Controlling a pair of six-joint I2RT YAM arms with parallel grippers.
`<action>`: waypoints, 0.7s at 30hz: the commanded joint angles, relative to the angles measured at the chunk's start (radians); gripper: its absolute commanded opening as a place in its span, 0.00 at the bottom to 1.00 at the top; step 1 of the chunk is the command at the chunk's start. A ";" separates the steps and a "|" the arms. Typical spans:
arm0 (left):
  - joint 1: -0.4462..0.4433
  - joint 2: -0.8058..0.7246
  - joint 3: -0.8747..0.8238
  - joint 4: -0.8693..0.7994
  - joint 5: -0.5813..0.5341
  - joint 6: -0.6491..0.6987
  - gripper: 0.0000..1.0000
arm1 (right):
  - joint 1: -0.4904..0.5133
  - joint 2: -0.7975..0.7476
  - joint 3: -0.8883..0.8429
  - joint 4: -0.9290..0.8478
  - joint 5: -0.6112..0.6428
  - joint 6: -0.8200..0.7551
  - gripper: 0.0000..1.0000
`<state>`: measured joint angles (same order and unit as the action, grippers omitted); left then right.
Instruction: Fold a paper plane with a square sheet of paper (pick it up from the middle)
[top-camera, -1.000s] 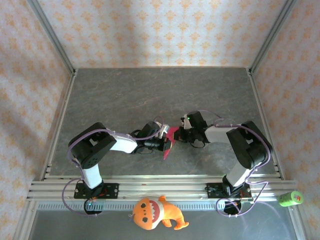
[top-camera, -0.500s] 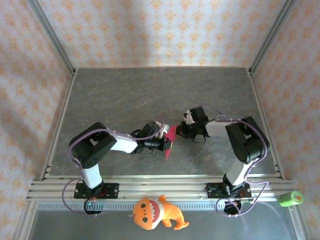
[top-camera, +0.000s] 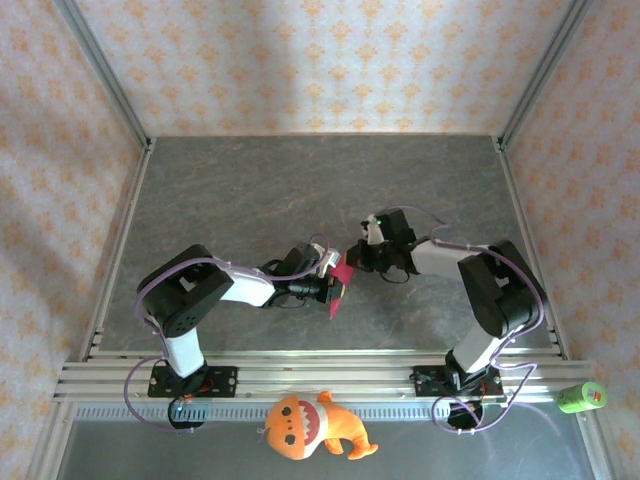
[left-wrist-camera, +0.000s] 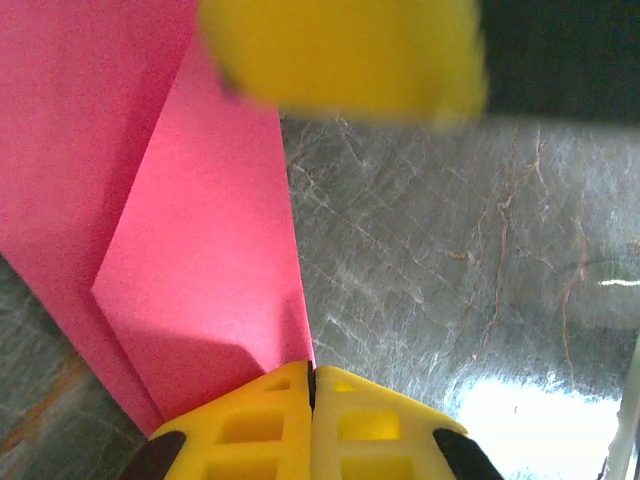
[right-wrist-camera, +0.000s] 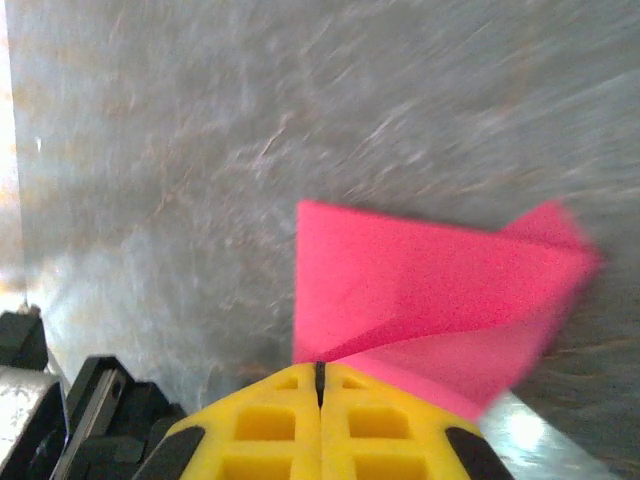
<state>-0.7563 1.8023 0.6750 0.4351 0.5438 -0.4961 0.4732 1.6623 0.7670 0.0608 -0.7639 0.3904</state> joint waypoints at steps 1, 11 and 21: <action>0.011 0.103 -0.070 -0.290 -0.068 0.039 0.00 | 0.012 0.039 0.004 -0.013 0.031 -0.017 0.03; 0.012 0.082 -0.080 -0.261 -0.045 0.022 0.00 | -0.130 0.153 0.054 0.011 0.102 0.004 0.02; 0.012 0.077 -0.096 -0.251 -0.034 0.035 0.00 | -0.189 0.152 0.077 0.061 0.120 0.037 0.02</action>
<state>-0.7517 1.7954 0.6636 0.4576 0.5610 -0.4877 0.3256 1.8133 0.8333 0.0845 -0.8040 0.4229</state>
